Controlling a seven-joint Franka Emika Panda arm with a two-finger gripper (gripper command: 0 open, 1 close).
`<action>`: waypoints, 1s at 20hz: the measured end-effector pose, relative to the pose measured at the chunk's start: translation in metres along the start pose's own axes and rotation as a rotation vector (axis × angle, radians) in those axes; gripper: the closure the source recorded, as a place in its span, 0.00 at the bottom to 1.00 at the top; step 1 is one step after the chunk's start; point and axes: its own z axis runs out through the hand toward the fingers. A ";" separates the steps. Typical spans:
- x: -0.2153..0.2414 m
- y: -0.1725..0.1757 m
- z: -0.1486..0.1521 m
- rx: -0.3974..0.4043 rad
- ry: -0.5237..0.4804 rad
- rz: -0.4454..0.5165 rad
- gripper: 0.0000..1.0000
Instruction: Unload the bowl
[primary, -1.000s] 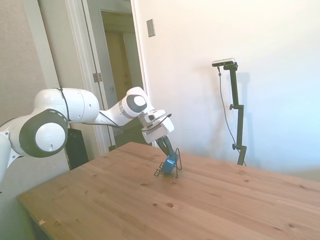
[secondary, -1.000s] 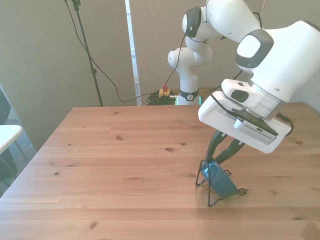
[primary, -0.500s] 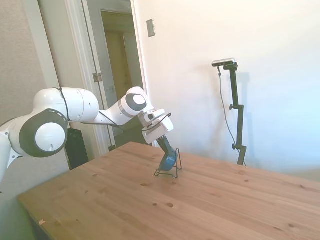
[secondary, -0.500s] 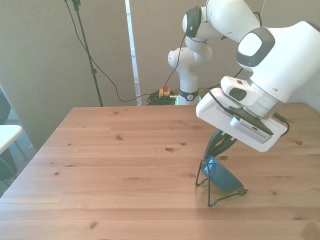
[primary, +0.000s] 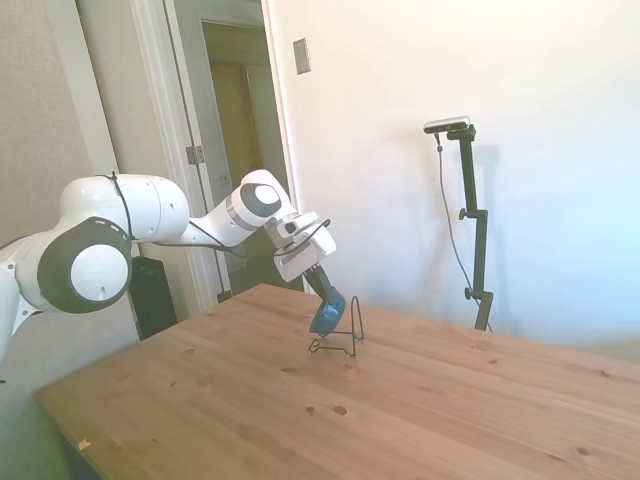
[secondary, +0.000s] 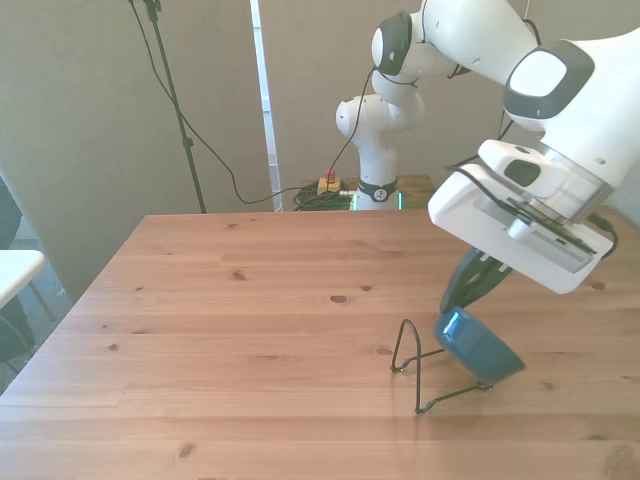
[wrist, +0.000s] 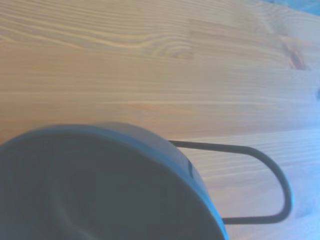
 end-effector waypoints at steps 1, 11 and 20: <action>-0.006 -0.006 -0.006 0.020 0.005 -0.010 1.00; -0.082 -0.001 -0.067 0.172 -0.014 -0.080 1.00; -0.105 0.084 -0.070 0.167 -0.043 -0.059 1.00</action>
